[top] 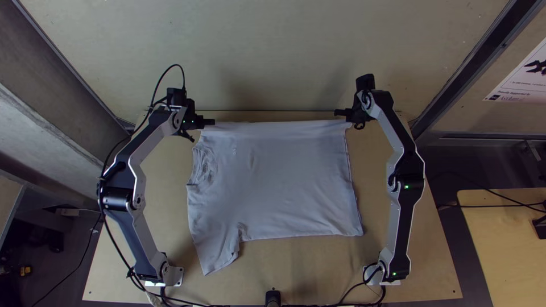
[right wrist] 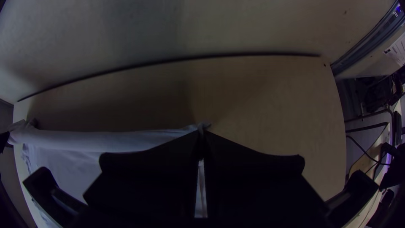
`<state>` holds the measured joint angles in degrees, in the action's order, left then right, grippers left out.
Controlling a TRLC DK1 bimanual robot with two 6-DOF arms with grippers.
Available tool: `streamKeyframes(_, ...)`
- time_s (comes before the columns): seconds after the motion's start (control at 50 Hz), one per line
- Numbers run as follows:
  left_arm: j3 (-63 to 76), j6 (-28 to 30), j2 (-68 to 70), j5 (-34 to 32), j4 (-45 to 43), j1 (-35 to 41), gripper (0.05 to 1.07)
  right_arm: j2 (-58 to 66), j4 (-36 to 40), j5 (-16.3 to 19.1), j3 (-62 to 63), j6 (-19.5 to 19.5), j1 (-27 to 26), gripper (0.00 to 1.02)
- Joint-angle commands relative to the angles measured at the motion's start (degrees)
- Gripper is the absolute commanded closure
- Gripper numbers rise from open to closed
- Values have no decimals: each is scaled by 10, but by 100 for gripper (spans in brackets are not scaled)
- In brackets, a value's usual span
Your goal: Fold the t-shirt
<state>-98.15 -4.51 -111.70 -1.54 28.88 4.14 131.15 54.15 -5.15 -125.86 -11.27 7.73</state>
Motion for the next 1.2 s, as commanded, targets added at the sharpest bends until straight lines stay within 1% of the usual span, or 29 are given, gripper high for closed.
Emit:
streamKeyframes(0.0, 67, 0, 63, -3, -15, -8, 105, -44, 8, -10, 43, 7, 5, 100)
streamKeyframes(0.16, 161, 0, 123, -4, -45, -1, 105, -77, 4, -12, 101, 3, 13, 100)
streamKeyframes(0.48, 272, 1, 200, -17, -65, -7, 105, -146, -28, -27, 227, -3, 26, 100)
streamKeyframes(0.6, 301, 2, 222, -26, -66, -12, 105, -159, -34, -33, 262, -6, 26, 100)
streamKeyframes(0.74, 337, 10, 249, -35, -67, -17, 105, -174, -58, -38, 308, -6, 26, 100)
streamKeyframes(1.04, 396, 16, 275, -36, -74, -13, 105, -177, -80, -43, 345, -8, 25, 100)
streamKeyframes(1.18, 430, 15, 272, -36, -91, -7, 105, -171, -83, -43, 353, -10, 25, 100)
